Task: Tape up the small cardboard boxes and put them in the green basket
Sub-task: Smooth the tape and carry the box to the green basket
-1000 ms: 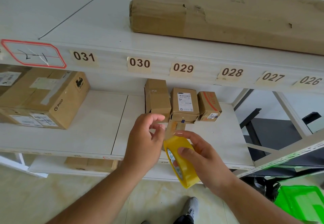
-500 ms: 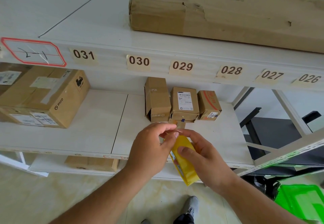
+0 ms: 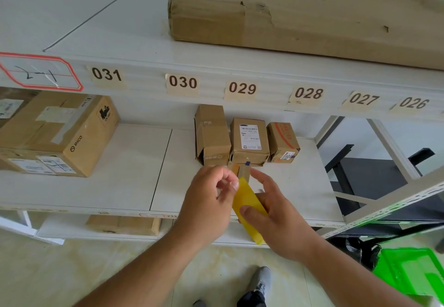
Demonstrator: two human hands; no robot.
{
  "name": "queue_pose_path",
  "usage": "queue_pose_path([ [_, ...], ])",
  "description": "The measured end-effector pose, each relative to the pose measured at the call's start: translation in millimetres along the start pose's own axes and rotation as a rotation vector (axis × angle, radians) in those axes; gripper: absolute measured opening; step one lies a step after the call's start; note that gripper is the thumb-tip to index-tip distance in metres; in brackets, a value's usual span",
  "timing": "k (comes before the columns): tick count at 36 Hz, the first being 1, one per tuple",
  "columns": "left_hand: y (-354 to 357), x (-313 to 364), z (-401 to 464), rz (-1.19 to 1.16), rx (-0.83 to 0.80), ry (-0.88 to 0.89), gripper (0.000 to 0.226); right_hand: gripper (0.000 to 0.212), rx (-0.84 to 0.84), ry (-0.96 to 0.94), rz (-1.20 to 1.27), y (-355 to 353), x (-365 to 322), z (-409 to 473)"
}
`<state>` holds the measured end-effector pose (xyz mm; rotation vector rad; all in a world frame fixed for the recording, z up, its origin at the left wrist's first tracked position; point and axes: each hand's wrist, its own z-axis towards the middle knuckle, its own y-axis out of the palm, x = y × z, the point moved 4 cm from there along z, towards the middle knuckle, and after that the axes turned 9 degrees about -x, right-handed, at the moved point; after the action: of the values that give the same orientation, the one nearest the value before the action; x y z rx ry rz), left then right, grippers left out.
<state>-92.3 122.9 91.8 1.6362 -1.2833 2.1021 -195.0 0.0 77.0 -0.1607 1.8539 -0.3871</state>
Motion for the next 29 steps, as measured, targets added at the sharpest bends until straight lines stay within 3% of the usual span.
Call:
queue_pose_path([
  [4, -4, -4, 8, -0.079, -0.141, -0.083, 0.015, 0.063, -0.046, 0.013, 0.005, 4, 4, -2],
  [9, -8, -2, 9, 0.047, -0.224, 0.009, 0.013, 0.065, -0.076, -0.008, 0.071, 7, 7, -3],
  [12, -11, -4, 8, 0.148, -0.198, 0.069, 0.011, 0.064, -0.076, -0.023, 0.123, 9, 8, -4],
  [16, -12, -9, 4, 0.11, -0.149, 0.076, 0.011, 0.064, -0.09, -0.042, 0.174, 13, 9, -5],
  [21, -17, -27, 11, 0.062, -0.087, -0.057, 0.013, 0.065, -0.087, -0.066, 0.237, 18, 12, -3],
  [27, -34, -34, 6, -0.001, 0.139, -0.119, 0.017, 0.068, -0.1, -0.065, 0.317, 20, 13, 4],
  [29, -31, -37, 1, -0.141, 0.086, -0.27, 0.038, 0.07, -0.11, -0.064, 0.303, 19, 12, 6],
])
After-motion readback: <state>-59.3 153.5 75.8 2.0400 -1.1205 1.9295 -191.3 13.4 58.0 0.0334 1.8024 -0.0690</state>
